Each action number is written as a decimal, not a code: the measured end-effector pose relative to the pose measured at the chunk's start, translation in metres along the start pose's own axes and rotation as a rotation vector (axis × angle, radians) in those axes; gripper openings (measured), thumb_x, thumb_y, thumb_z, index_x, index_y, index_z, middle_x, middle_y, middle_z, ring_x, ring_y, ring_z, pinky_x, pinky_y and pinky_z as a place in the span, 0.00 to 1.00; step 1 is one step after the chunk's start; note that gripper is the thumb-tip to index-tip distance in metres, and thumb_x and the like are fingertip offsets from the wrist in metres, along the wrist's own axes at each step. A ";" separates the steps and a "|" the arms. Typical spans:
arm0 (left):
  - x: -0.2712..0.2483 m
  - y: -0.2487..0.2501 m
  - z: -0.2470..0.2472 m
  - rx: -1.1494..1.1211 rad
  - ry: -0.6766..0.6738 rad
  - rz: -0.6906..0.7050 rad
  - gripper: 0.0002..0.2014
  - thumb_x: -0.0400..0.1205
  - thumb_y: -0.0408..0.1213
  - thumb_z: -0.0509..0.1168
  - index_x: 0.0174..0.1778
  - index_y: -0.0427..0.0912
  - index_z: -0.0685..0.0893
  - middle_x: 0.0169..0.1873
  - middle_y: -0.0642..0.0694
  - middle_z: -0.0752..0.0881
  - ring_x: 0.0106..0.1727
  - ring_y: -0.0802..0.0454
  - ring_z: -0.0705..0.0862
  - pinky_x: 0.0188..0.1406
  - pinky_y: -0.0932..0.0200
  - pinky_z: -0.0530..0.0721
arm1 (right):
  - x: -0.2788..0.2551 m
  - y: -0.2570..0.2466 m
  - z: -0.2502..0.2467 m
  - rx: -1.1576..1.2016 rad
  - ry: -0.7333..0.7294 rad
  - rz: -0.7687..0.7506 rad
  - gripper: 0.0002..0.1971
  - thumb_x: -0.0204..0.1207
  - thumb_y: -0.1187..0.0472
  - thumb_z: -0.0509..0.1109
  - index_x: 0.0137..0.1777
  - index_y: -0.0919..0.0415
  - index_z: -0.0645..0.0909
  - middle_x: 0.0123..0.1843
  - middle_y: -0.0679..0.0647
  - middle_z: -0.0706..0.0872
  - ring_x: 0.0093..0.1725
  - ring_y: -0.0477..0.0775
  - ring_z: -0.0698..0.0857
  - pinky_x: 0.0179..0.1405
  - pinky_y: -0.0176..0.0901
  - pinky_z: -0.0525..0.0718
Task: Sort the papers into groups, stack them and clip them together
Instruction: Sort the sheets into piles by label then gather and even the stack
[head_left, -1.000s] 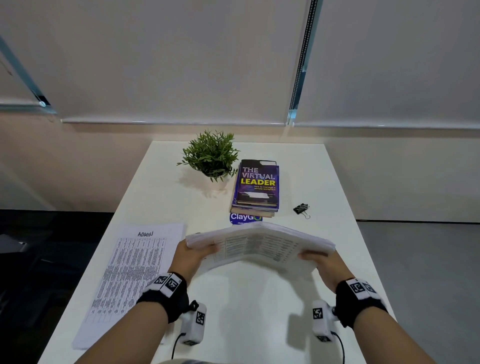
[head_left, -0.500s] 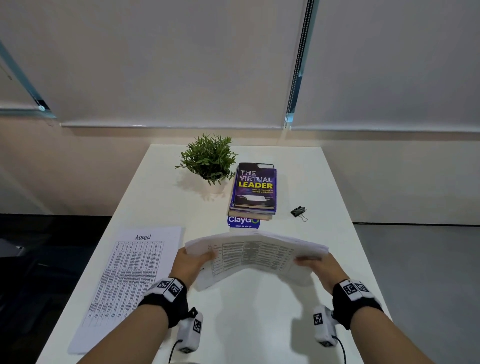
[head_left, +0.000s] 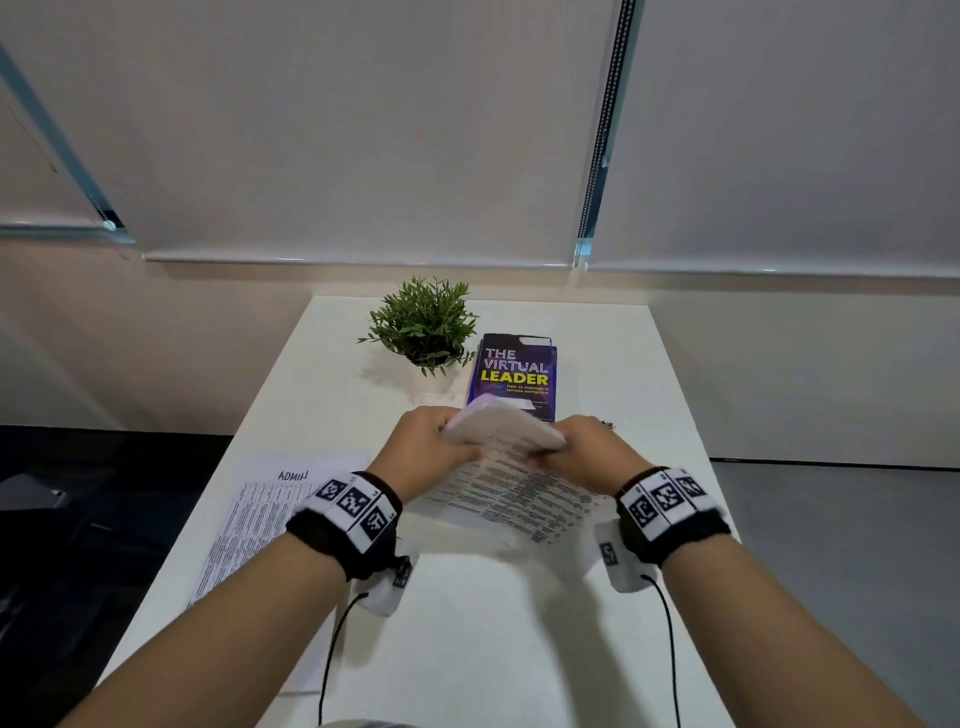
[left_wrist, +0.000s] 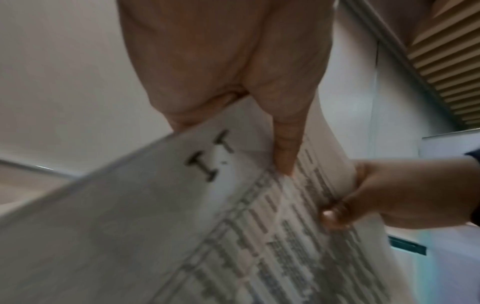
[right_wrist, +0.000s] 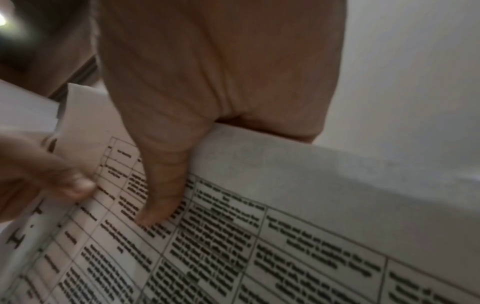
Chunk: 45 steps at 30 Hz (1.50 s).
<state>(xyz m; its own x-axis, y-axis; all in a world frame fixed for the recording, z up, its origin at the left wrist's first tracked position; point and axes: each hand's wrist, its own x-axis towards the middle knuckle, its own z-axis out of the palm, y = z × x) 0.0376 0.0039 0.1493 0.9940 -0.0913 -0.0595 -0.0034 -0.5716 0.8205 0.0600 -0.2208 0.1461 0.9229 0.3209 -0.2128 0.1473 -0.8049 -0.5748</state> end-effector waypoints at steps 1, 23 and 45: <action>-0.001 -0.002 -0.007 -0.002 -0.011 -0.022 0.05 0.72 0.33 0.78 0.40 0.41 0.90 0.35 0.47 0.90 0.34 0.53 0.85 0.33 0.61 0.81 | -0.003 0.007 -0.005 0.105 0.008 0.035 0.11 0.72 0.54 0.78 0.30 0.48 0.82 0.31 0.45 0.84 0.32 0.47 0.81 0.32 0.40 0.75; -0.059 -0.080 0.083 -0.371 0.272 -0.286 0.16 0.84 0.40 0.65 0.68 0.48 0.78 0.59 0.52 0.88 0.62 0.50 0.86 0.64 0.43 0.85 | -0.034 0.077 0.088 0.792 0.125 0.256 0.10 0.70 0.66 0.80 0.42 0.50 0.85 0.44 0.47 0.90 0.49 0.56 0.89 0.50 0.45 0.87; -0.077 -0.263 -0.131 -0.153 0.263 -0.624 0.06 0.86 0.30 0.62 0.57 0.42 0.74 0.54 0.48 0.80 0.54 0.49 0.78 0.51 0.62 0.73 | 0.085 -0.118 0.274 0.612 -0.284 0.313 0.18 0.67 0.54 0.83 0.50 0.64 0.86 0.44 0.60 0.90 0.37 0.55 0.86 0.36 0.43 0.83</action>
<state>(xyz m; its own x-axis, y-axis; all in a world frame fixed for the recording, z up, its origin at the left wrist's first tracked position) -0.0235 0.2679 0.0119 0.7987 0.4286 -0.4224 0.5735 -0.3296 0.7500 0.0231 0.0385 -0.0204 0.7491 0.3058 -0.5877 -0.4086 -0.4849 -0.7732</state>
